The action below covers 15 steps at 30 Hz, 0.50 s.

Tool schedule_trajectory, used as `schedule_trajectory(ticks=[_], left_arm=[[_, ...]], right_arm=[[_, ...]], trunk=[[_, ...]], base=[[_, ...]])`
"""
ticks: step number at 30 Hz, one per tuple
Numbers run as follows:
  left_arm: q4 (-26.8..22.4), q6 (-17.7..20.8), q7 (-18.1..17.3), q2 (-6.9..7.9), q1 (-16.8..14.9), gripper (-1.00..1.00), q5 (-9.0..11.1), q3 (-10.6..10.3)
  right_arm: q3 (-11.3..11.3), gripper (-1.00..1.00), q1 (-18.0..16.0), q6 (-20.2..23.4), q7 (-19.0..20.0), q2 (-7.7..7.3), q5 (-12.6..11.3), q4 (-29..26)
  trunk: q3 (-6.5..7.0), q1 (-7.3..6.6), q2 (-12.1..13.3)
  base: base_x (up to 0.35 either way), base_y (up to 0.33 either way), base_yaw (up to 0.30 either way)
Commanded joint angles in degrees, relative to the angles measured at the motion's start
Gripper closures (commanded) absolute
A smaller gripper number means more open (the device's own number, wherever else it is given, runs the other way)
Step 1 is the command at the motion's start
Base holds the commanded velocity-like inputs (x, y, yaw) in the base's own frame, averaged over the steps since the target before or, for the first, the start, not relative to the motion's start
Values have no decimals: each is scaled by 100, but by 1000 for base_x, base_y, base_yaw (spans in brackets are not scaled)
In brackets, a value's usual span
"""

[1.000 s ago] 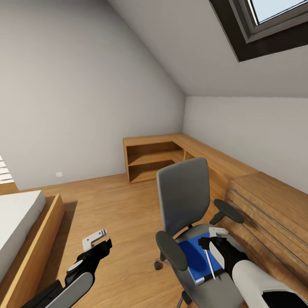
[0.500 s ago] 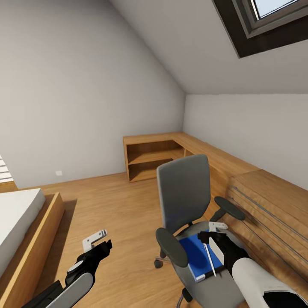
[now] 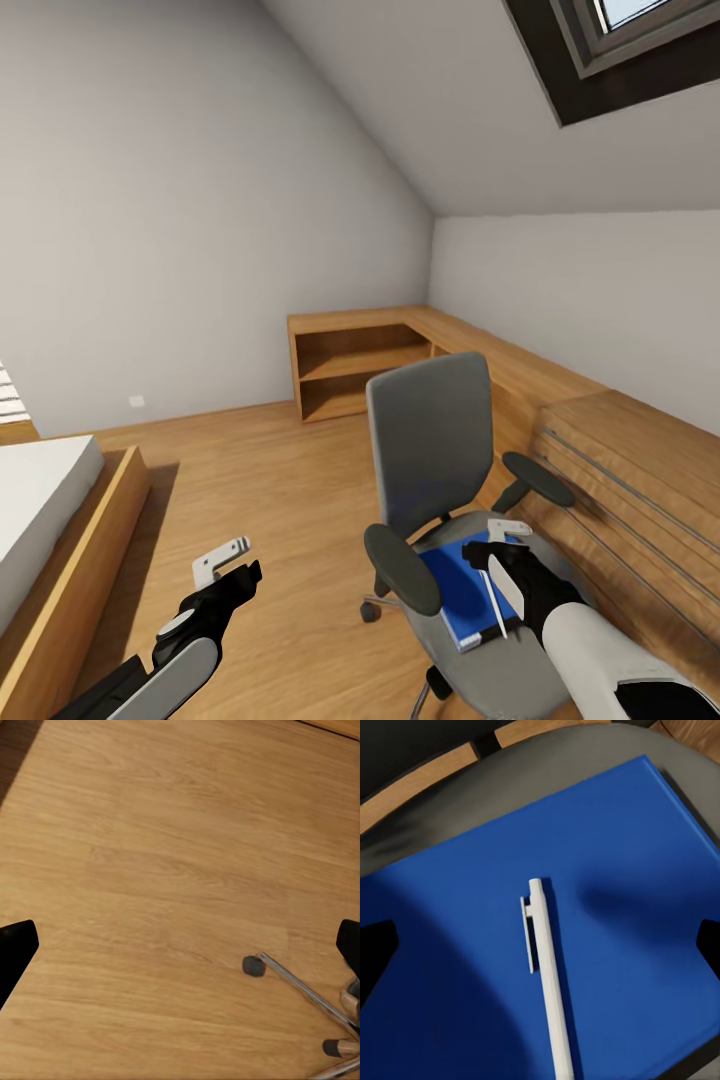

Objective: In the bedroom, organize the workspace by keeping the computer under the desk, ensuring the monitor is on the desk, placing the keyboard on the desk next to the monitor, placing the mouse on the desk next to the keyboard, moving the folder from the swivel chair onto the desk next to the mouse, stacking the notebook on top of the folder with the pen on top of the notebook, and positioning the swivel chair next to the desk.

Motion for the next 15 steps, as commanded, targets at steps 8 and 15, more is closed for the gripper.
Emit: schedule_trajectory(ticks=[8,15], left_arm=[[-7,20,31,4,-8,-100,16,-13],[-7,20,31,4,-8,-100,18,-14]], right_arm=[[38,-100,-2,41,-40,-4,-57,1],[38,-100,-2,51,-40,-4,-55,14]], trunk=[[-150,176,-326],[-276,330,-606]], base=[[0,0,0],[0,0,0]])
